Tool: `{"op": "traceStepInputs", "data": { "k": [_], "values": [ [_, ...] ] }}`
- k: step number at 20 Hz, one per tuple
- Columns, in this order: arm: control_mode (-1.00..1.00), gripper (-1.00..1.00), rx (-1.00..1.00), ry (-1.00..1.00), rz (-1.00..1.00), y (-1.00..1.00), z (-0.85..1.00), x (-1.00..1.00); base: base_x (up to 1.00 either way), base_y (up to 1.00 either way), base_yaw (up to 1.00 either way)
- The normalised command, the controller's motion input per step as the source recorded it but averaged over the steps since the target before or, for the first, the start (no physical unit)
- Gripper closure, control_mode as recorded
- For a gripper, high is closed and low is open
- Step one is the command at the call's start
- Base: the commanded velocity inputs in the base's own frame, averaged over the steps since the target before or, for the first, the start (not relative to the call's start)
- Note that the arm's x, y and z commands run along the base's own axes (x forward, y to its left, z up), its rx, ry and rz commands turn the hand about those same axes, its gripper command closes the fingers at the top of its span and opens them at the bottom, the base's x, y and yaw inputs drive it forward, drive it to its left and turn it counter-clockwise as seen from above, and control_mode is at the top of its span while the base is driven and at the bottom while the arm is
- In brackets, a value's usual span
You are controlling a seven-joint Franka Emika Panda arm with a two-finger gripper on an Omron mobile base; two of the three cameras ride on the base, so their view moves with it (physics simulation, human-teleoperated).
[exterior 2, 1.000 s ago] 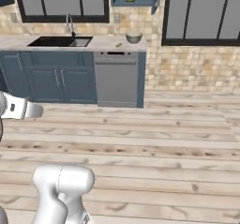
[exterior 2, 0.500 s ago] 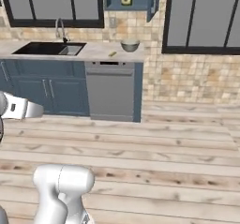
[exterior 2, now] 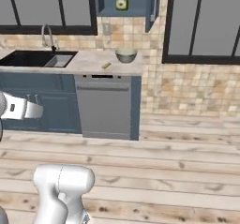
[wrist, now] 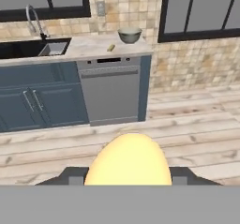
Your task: Pick the egg and butter from the fridge and place them by the bowl for mixing.
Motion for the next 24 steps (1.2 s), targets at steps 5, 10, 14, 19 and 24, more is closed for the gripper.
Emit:
{"op": "traceStepInputs", "data": {
  "k": [5, 10, 14, 19, 24],
  "values": [
    [1.00, 1.00, 0.00, 0.00, 0.00, 0.00, 0.00, 0.00, 1.00, 0.05, -0.06],
    [1.00, 1.00, 0.00, 0.00, 0.00, 0.00, 0.00, 0.00, 1.00, 0.37, -0.12],
    [1.00, 1.00, 0.00, 0.00, 0.00, 0.00, 0.00, 0.00, 1.00, 0.66, -0.04],
    [1.00, 1.00, 0.00, 0.00, 0.00, 0.00, 0.00, 0.00, 0.97, 0.62, 0.00],
    [1.00, 1.00, 0.00, 0.00, 0.00, 0.00, 0.00, 0.00, 0.51, 0.03, 0.00]
  ]
}}
